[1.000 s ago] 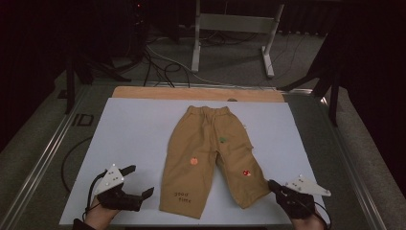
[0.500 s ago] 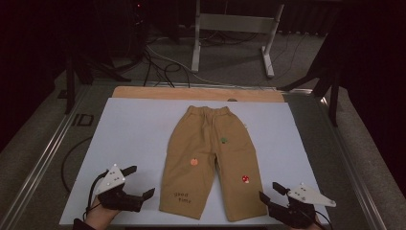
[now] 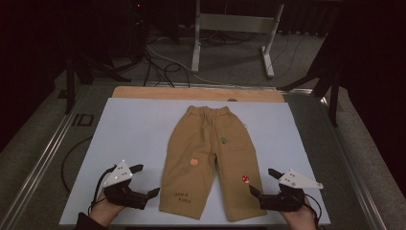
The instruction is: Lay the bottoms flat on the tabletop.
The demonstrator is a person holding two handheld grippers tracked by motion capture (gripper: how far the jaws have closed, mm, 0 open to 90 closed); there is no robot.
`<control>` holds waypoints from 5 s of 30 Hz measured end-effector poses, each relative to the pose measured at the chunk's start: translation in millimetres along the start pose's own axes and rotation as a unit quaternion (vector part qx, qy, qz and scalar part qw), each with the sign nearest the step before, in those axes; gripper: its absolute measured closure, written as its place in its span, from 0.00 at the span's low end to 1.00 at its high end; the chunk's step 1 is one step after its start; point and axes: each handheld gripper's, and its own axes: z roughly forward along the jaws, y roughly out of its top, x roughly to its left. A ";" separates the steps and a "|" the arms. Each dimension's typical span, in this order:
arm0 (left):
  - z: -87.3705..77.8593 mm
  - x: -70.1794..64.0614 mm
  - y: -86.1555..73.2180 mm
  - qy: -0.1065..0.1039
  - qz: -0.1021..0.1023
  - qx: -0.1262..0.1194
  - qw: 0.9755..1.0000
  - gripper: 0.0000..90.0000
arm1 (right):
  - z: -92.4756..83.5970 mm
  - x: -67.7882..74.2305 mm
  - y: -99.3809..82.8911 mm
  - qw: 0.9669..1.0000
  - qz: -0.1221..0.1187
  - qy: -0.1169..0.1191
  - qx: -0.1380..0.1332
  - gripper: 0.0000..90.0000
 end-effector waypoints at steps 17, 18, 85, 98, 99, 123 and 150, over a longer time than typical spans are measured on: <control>24.6 24.7 31.3 0.011 0.014 0.014 1.000 0.01 | 46.5 -37.3 15.0 1.000 -0.014 0.013 -0.010 0.13; 26.7 26.7 33.4 0.014 0.014 0.014 1.000 0.01 | 49.0 -38.7 16.2 1.000 -0.014 0.018 -0.012 0.12; 216.0 140.5 91.3 0.132 -0.069 0.120 0.982 0.51 | 232.3 -152.4 70.7 0.988 0.073 -0.057 0.120 0.70; 207.2 142.2 93.5 0.111 -0.062 0.119 0.985 0.98 | 227.6 -151.7 76.6 0.991 0.045 -0.047 0.119 0.98; 204.1 144.7 94.2 0.114 -0.061 0.119 0.984 0.98 | 227.6 -152.0 77.2 0.991 0.047 -0.043 0.116 0.98; 196.8 169.6 98.7 0.131 -0.047 0.108 0.984 0.97 | 253.8 -159.5 96.2 0.990 0.020 -0.083 0.113 0.97; 162.0 146.4 109.2 0.068 -0.080 0.083 0.991 0.01 | 239.7 -129.6 109.1 0.995 0.020 0.001 0.099 0.12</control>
